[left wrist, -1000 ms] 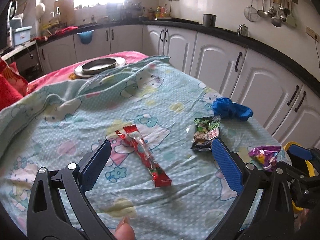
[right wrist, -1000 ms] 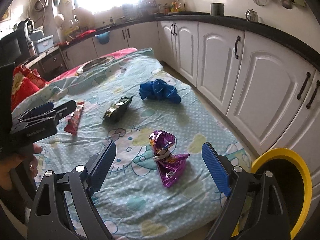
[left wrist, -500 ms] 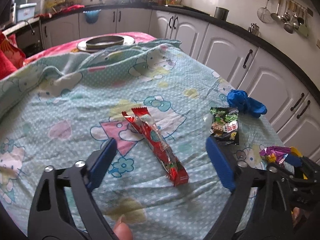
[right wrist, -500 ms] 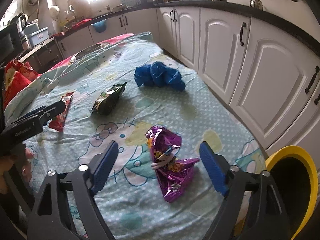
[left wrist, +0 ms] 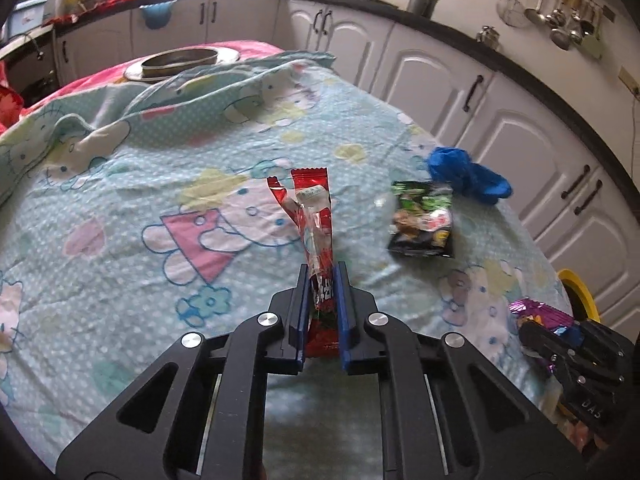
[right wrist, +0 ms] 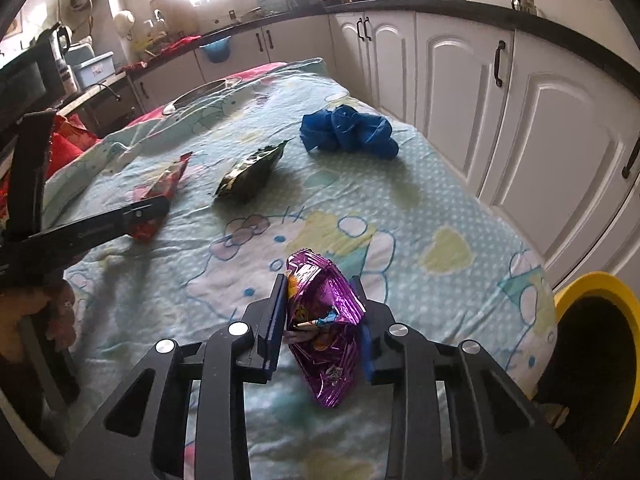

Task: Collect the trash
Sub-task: 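Grasp the red candy tube with the left tool while the right tool grasps the purple wrapper, then carry the candy tube and purple wrapper over the bin and open both tools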

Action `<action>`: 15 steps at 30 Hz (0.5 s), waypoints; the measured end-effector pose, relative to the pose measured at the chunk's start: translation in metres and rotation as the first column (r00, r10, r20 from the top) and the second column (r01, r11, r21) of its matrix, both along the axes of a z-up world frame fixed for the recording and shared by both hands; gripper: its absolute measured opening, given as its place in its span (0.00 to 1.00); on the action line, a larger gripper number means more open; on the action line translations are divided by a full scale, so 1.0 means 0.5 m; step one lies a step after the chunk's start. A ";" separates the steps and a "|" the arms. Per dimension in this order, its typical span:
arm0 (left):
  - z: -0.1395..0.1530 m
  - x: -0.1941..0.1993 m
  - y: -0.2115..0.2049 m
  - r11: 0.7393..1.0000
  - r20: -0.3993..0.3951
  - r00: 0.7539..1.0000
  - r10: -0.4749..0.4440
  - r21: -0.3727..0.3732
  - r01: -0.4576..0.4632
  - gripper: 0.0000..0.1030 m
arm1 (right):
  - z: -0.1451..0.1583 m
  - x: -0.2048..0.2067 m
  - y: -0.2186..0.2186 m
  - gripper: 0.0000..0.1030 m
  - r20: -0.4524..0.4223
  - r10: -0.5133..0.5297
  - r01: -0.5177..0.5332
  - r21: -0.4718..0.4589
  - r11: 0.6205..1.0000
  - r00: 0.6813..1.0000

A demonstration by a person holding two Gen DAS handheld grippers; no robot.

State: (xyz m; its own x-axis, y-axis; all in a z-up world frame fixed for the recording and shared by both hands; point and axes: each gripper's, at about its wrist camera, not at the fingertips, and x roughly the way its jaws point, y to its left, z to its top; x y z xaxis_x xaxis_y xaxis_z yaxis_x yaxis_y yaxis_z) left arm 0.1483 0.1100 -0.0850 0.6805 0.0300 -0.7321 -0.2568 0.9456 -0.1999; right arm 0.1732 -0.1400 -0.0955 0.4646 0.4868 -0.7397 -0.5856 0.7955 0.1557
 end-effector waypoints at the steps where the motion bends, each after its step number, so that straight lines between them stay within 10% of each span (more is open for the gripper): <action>1: 0.005 -0.004 -0.006 1.000 0.009 1.000 -0.007 0.003 0.007 0.07 | 0.003 -0.005 -0.003 0.28 0.003 0.000 -0.001 0.008 1.000 1.000; 15: 0.122 -0.046 -0.118 0.992 0.140 0.983 -0.119 0.060 0.112 0.06 | 0.081 -0.052 -0.084 0.27 0.061 -0.018 0.012 0.099 0.995 0.998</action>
